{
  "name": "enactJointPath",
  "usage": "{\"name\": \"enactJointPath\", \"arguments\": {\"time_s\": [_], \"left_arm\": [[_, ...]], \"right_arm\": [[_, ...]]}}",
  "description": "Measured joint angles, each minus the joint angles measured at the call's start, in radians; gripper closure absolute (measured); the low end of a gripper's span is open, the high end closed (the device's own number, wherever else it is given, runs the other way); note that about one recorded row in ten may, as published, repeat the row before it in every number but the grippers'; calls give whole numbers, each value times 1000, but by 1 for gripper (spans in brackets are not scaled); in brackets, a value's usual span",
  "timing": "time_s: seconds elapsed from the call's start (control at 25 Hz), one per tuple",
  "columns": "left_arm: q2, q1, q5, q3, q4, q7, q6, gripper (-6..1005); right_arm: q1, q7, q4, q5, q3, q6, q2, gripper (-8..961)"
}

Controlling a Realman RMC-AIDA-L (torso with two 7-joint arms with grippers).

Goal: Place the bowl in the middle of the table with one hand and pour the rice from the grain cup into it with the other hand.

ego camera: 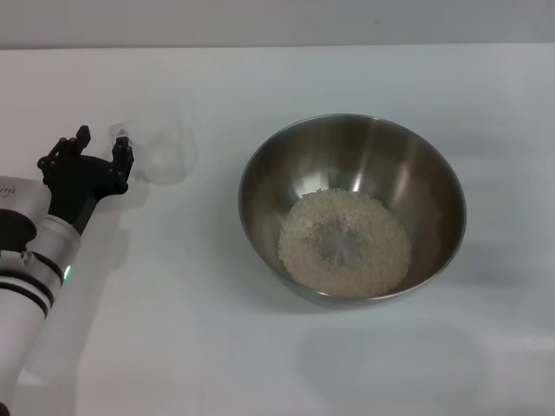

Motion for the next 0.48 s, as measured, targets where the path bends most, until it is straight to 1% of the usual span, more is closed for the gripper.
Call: {"name": "enactJointPath", "arguments": {"time_s": [0.24, 0.28, 0.4, 0.44, 0.48], "left_arm": [[0, 25, 7, 2, -10, 0, 4, 405], [0, 45, 7, 8, -15, -2, 26, 367], [0, 54, 6, 16, -17, -9, 44, 253], [3, 72, 6, 61, -14, -53, 111, 215], [4, 75, 6, 73, -12, -66, 132, 215]], "right_arm": [[5, 0, 2, 0, 0, 1, -1, 466], [5, 0, 2, 0, 0, 2, -1, 466], [6, 0, 2, 3, 0, 6, -1, 466], [6, 0, 2, 5, 1, 8, -2, 466], [6, 0, 2, 6, 1, 11, -2, 466]]}}
